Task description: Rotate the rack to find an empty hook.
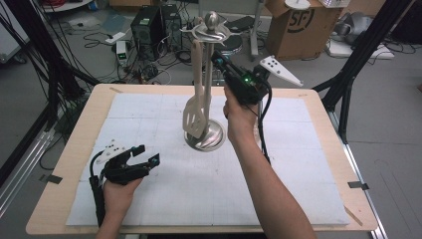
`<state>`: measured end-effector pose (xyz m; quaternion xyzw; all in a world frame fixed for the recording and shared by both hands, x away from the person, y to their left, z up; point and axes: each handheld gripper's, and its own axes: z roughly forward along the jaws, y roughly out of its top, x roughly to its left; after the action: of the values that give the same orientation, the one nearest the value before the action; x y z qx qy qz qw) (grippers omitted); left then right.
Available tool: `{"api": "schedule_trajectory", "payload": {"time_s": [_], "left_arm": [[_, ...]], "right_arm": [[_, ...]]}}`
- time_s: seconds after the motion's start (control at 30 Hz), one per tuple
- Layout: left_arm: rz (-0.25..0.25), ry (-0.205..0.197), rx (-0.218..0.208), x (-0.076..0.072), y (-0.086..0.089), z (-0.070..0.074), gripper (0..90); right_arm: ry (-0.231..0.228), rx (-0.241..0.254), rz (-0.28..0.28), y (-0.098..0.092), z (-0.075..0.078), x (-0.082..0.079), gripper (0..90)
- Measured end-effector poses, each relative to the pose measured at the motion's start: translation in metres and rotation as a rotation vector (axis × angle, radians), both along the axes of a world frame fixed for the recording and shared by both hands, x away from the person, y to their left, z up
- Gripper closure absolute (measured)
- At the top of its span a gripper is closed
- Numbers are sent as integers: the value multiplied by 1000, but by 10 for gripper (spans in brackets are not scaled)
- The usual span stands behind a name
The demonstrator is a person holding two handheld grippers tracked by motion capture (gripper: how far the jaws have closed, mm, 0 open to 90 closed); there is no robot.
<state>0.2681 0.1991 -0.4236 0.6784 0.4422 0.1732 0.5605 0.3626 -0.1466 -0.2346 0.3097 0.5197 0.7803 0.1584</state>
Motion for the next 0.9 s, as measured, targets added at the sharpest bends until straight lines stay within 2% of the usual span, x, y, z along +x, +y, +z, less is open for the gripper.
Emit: {"api": "schedule_trajectory", "payload": {"time_s": [0.03, 0.1, 0.17, 0.27, 0.5, 0.9], "left_arm": [[-2, -1, 1, 0, 0, 0, 281], [-3, 0, -1, 0, 0, 0, 281], [-1, 0, -1, 0, 0, 0, 281], [0, 0, 1, 0, 0, 0, 281], [-3, 2, 4, 1, -1, -1, 281], [-6, 6, 10, 1, -3, -2, 281]], "right_arm": [[18, 28, -4, -6, -2, 1, 900], [26, 61, -19, -13, -1, 3, 900], [13, 98, -22, -18, 2, 2, 900], [-3, 110, -34, -21, 8, 2, 900], [-38, 65, -21, -16, 14, -4, 900], [-84, -27, -52, -1, 17, -11, 900]]}}
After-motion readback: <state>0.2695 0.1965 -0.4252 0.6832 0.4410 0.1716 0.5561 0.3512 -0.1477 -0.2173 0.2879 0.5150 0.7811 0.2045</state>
